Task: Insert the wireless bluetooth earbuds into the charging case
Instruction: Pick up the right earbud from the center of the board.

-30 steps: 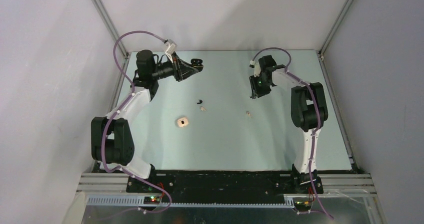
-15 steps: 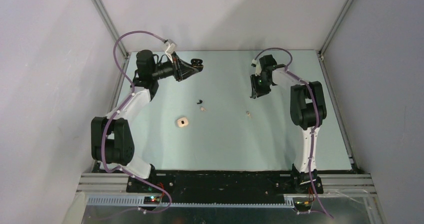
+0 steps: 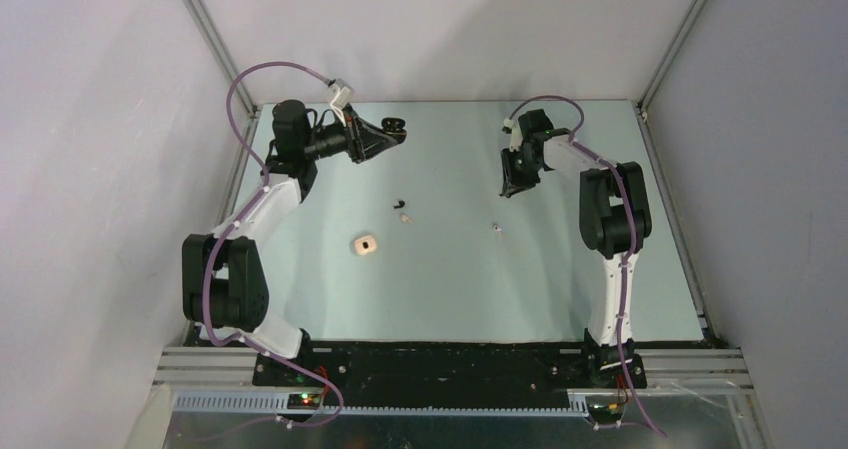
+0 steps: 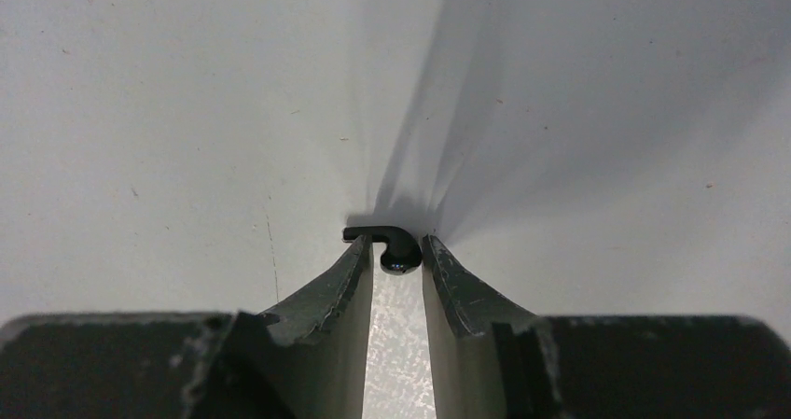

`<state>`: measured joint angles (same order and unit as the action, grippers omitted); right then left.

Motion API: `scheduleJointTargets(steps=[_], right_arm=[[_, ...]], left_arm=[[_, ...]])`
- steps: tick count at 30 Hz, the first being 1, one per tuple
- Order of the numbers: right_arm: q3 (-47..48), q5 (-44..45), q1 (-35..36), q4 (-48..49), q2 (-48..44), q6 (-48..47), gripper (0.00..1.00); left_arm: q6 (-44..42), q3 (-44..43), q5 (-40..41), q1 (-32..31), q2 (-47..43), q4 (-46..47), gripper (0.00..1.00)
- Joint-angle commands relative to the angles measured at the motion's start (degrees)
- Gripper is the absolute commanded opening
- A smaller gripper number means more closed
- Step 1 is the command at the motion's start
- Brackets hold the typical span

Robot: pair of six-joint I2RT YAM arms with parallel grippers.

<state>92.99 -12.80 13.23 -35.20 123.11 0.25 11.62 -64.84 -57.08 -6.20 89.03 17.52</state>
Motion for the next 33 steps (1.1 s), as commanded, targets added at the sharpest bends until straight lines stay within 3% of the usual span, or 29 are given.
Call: scheduleJointTargets(steps=[1,33], right_arm=[[2.0,-1.0,-0.2,0.8,1.0,-0.1,0.29],[0.4,-0.8,0.3,-0.2,-0.2,-3.5,0.31]], left_arm=[[0.7,-0.1,0.5,0.4,-1.7,2.1,0.0],[0.4,-0.6,-0.1,0.4,-0.8,2.0,0.0]])
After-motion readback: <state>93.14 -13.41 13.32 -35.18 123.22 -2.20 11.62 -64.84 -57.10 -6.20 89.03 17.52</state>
